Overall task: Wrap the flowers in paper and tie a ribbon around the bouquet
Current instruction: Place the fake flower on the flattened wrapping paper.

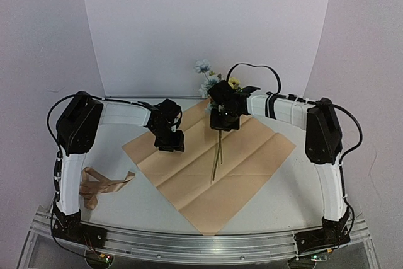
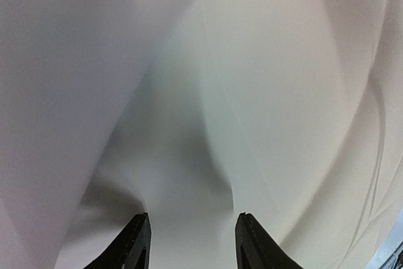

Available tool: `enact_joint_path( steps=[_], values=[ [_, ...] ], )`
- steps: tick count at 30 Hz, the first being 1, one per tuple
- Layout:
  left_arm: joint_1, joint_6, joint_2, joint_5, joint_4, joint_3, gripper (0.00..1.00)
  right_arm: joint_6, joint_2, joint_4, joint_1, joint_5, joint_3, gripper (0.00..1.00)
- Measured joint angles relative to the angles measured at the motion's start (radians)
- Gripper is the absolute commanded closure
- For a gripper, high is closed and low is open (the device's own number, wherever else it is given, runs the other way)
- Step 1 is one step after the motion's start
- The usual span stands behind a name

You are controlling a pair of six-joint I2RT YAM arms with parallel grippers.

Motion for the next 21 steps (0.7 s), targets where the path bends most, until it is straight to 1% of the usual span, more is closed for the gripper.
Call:
enact_joint_path(
  steps=[2,3,4,7,9,11,14,18,19,21],
  values=[
    [0.0,0.006,0.001,0.001,-0.001,0.002,0.52,-0.01,0.037,0.006,0.0,-0.004,0.075,1.0],
    [0.0,0.008,0.002,0.002,-0.001,0.005,0.52,-0.016,0.058,0.011,0.0,-0.006,0.105,0.94],
    [0.0,0.009,0.003,0.002,-0.001,0.006,0.52,-0.021,0.081,0.016,0.0,-0.008,0.133,0.86],
    [0.0,0.01,0.007,0.004,-0.001,0.012,0.52,-0.032,0.154,0.03,0.0,-0.011,0.18,0.5],
    [0.0,0.011,0.01,0.006,-0.001,0.016,0.52,-0.041,0.184,0.024,0.0,-0.013,0.182,0.4],
    [0.0,0.011,0.012,0.007,-0.001,0.019,0.52,-0.052,0.202,0.013,0.0,-0.015,0.182,0.33],
    [0.0,0.012,0.012,0.007,-0.001,0.019,0.52,-0.064,0.202,0.006,0.0,-0.019,0.182,0.3],
    [0.0,0.012,0.012,0.007,-0.001,0.019,0.53,-0.065,0.201,0.003,0.0,-0.025,0.177,0.41],
    [0.0,0.012,0.012,0.007,-0.001,0.019,0.52,-0.065,0.197,0.005,0.0,-0.027,0.17,0.46],
    [0.0,0.012,0.013,0.007,-0.001,0.019,0.52,-0.064,0.181,0.002,0.0,-0.032,0.142,0.52]
  ],
)
